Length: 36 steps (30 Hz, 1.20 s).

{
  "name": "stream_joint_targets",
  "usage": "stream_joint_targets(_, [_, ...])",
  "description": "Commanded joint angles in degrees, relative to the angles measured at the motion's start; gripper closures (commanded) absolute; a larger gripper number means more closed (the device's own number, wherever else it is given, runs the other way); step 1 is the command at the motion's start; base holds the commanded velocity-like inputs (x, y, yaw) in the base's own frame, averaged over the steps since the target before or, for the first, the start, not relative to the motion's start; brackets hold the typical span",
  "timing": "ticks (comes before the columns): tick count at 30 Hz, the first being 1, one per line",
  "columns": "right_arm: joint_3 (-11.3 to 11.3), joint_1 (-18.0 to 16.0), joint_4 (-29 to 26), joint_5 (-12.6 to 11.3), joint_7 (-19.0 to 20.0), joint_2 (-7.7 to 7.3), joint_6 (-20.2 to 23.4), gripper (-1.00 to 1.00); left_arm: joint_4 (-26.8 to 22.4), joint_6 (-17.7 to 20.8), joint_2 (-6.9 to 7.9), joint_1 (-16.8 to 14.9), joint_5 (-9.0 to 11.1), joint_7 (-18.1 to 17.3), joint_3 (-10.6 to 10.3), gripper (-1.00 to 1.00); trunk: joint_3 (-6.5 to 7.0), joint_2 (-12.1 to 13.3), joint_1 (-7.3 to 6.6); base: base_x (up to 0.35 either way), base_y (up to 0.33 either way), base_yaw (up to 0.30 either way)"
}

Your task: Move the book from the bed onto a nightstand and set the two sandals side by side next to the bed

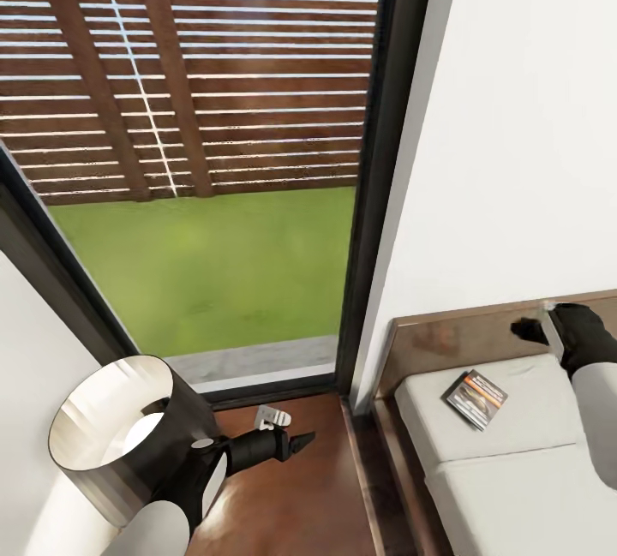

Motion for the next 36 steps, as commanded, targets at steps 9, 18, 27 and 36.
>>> stream_joint_targets(9, [0.0,-17.4,5.5,4.8,0.0,-3.45,2.2,-1.0,-0.1,0.5,-0.08,-0.1,-0.3,-0.4,0.5,-1.0,-0.12,-0.1,0.04,0.0,0.0,0.0])
stream_joint_targets(18, [0.0,-19.4,14.9,14.7,0.5,-3.57,2.1,-1.0,-0.1,0.5,-0.08,-0.1,-0.3,-0.4,0.5,-1.0,-0.12,-0.1,0.04,0.0,0.0,0.0])
stream_joint_targets(27, [0.1,-19.4,23.6,15.3,4.8,-3.58,1.8,-1.0,-0.1,0.5,-0.08,-0.1,-0.3,-0.4,0.5,-1.0,-0.12,-0.1,0.04,0.0,0.0,0.0])
stream_joint_targets(36, [0.2,-19.3,23.6,15.4,5.6,-3.6,1.7,-1.0,-0.1,0.5,-0.08,-0.1,-0.3,-0.6,0.5,-1.0,-0.14,-0.1,0.04,0.0,0.0,0.0])
